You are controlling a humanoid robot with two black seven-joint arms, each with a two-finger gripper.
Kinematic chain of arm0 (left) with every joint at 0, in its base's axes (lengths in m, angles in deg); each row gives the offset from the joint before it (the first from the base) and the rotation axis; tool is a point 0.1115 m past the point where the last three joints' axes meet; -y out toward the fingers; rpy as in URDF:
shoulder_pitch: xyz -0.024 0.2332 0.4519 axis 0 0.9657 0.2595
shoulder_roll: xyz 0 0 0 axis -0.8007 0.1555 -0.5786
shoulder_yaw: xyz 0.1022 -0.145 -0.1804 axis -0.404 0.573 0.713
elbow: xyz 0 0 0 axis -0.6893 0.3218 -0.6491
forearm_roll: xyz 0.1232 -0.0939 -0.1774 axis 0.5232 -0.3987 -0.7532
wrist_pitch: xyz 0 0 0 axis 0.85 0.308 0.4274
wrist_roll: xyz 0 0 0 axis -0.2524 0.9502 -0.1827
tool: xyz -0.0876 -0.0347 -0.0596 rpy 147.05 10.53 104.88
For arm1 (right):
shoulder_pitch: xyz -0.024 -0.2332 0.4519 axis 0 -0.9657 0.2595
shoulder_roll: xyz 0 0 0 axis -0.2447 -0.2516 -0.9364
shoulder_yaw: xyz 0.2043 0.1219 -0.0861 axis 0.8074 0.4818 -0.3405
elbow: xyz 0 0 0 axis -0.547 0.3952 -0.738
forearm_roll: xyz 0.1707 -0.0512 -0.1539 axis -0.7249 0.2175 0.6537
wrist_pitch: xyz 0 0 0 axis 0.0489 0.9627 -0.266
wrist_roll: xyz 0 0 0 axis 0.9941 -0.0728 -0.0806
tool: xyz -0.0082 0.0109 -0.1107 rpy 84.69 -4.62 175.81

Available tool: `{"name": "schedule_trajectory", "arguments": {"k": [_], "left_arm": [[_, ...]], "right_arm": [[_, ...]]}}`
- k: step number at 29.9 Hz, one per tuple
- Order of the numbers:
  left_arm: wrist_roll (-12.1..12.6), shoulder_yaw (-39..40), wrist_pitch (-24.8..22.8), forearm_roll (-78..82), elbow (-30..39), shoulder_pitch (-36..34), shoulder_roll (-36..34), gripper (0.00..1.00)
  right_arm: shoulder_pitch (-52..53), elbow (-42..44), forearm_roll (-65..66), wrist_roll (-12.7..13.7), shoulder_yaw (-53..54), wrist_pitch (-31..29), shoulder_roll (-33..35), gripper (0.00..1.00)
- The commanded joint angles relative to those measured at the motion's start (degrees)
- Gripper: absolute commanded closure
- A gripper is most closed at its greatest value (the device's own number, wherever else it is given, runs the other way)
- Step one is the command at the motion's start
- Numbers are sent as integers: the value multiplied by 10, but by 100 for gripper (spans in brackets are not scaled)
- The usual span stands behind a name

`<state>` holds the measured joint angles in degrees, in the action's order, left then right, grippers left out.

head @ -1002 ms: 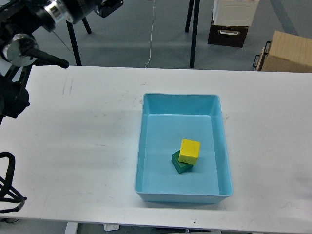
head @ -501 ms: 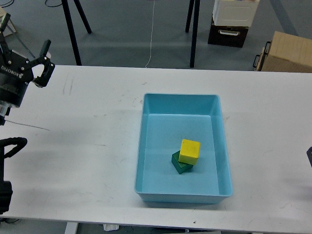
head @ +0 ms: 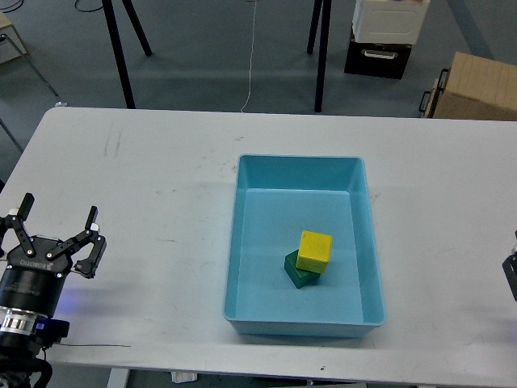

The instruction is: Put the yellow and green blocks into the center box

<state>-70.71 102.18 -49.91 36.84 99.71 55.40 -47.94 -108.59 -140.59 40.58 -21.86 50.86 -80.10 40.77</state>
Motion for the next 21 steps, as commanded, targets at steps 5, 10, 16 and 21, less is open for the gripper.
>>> {"name": "schedule_trajectory", "arguments": {"k": [5, 10, 16, 21], "left_arm": [[0, 0, 0, 0, 2, 36, 3, 0], [0, -1, 0, -1, -1, 37, 3, 0], [0, -10, 0, -1, -2, 32, 3, 0], [-1, -12, 0, -1, -2, 33, 3, 0]], "right_arm": [[-28, -29, 22, -1, -11, 0, -4, 0], [-28, -26, 24, -2, -6, 0, -6, 0], [-28, -26, 24, -3, 29, 0, -1, 0], [-30, -27, 30, -5, 29, 0, 1, 0]]}}
